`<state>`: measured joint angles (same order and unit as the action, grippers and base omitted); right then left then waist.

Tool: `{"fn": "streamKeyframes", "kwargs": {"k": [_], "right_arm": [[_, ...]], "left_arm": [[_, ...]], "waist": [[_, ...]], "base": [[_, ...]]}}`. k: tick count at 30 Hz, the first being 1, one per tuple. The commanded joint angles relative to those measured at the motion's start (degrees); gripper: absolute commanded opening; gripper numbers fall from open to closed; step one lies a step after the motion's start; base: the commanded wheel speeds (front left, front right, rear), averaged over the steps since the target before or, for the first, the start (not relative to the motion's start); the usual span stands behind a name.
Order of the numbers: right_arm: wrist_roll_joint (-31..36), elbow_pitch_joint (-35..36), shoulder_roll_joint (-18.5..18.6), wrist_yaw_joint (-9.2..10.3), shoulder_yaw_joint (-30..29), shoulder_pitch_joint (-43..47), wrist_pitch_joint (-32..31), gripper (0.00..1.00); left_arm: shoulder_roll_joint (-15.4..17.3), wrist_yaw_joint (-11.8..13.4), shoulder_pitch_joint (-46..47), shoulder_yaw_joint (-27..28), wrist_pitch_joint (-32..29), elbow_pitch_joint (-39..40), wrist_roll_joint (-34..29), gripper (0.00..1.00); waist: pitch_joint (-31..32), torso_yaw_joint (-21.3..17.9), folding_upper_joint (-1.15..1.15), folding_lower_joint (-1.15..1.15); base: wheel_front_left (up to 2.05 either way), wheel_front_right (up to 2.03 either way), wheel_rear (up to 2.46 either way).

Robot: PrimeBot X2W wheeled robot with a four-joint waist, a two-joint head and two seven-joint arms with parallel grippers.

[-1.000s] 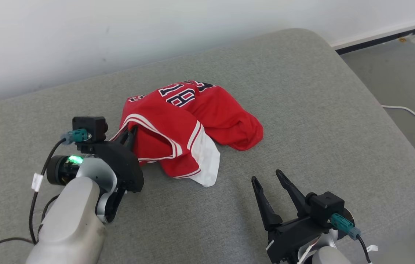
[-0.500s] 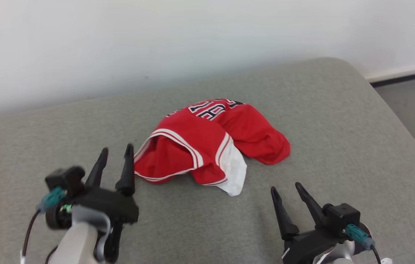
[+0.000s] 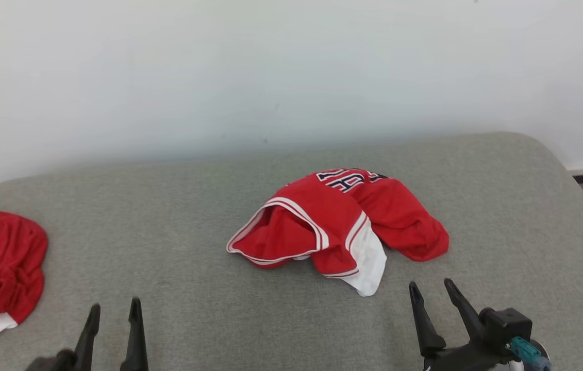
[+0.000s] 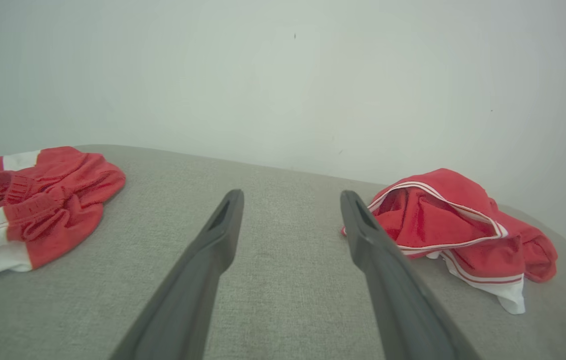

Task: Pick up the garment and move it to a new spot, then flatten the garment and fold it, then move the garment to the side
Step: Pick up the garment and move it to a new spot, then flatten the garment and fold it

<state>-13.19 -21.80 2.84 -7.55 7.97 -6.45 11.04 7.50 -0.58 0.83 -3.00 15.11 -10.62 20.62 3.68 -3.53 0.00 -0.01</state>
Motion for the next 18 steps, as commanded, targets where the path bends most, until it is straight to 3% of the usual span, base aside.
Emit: {"fn": "streamKeyframes", "kwargs": {"k": [1, 18], "right_arm": [[0.8, 0.1, 0.1, 0.13, -0.6, 1.3, -0.4, 1.0], [1.6, 1.3, 0.1, 0.13, -2.6, 4.1, -1.2, 1.0]], "left_arm": [[-0.4, 0.0, -2.7, 0.6, 0.1, 1.2, -1.1, 1.0], [-1.8, 0.1, -9.2, 4.0, 0.1, 4.7, -3.7, 1.0]], "waist": [[1.6, 1.6, 0.0, 0.01], [2.9, 1.8, 0.0, 0.01]], "base": [[0.0, 0.0, 0.0], [0.0, 0.0, 0.0]]}}
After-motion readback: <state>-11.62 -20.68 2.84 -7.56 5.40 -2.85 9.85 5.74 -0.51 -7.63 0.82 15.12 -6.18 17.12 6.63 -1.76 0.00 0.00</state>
